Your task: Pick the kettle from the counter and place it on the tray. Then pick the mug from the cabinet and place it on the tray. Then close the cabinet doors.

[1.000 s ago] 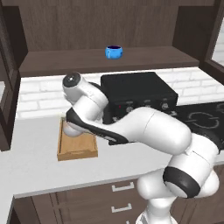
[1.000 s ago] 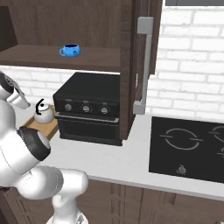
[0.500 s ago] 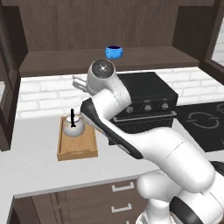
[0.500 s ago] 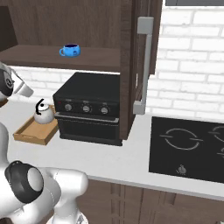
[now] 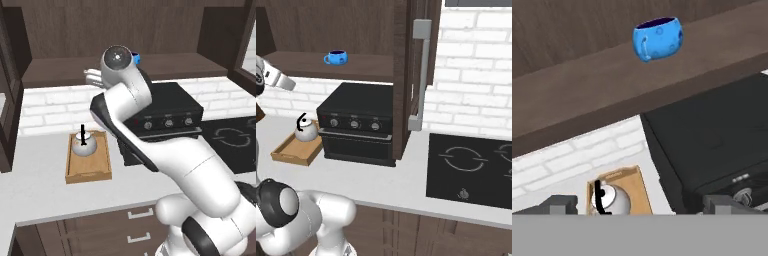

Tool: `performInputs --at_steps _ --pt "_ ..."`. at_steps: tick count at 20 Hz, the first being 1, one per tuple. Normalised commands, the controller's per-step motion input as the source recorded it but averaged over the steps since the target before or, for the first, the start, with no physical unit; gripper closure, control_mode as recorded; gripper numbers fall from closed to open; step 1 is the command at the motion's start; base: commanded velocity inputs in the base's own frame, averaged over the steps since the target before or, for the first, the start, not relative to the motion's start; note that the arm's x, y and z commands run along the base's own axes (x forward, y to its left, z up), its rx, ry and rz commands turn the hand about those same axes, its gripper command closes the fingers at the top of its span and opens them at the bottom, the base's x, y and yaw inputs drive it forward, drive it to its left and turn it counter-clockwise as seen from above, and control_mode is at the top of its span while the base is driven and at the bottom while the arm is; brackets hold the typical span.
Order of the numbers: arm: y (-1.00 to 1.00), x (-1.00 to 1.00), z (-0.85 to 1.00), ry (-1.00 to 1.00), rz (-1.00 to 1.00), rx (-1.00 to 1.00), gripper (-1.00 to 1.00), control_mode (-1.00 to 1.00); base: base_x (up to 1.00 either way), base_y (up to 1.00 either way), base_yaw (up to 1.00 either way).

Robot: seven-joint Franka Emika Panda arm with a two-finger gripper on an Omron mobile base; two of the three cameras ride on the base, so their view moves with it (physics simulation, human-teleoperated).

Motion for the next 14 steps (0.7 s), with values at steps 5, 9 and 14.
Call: performInputs --at_steps 5,9,14 --pt "-0.18 0.41 0.63 -0.03 -0.1 -0.28 -1.0 -1.0 0.0 0.0 0.0" --pt "-0.29 0.41 0.42 0.05 -0.02 -0.18 -1.0 -1.0 0.0 0.0 0.0" --pt "-0.34 0.34 -0.16 0.02 0.02 -0.03 -1.0 -1.0 0.0 0.0 0.0"
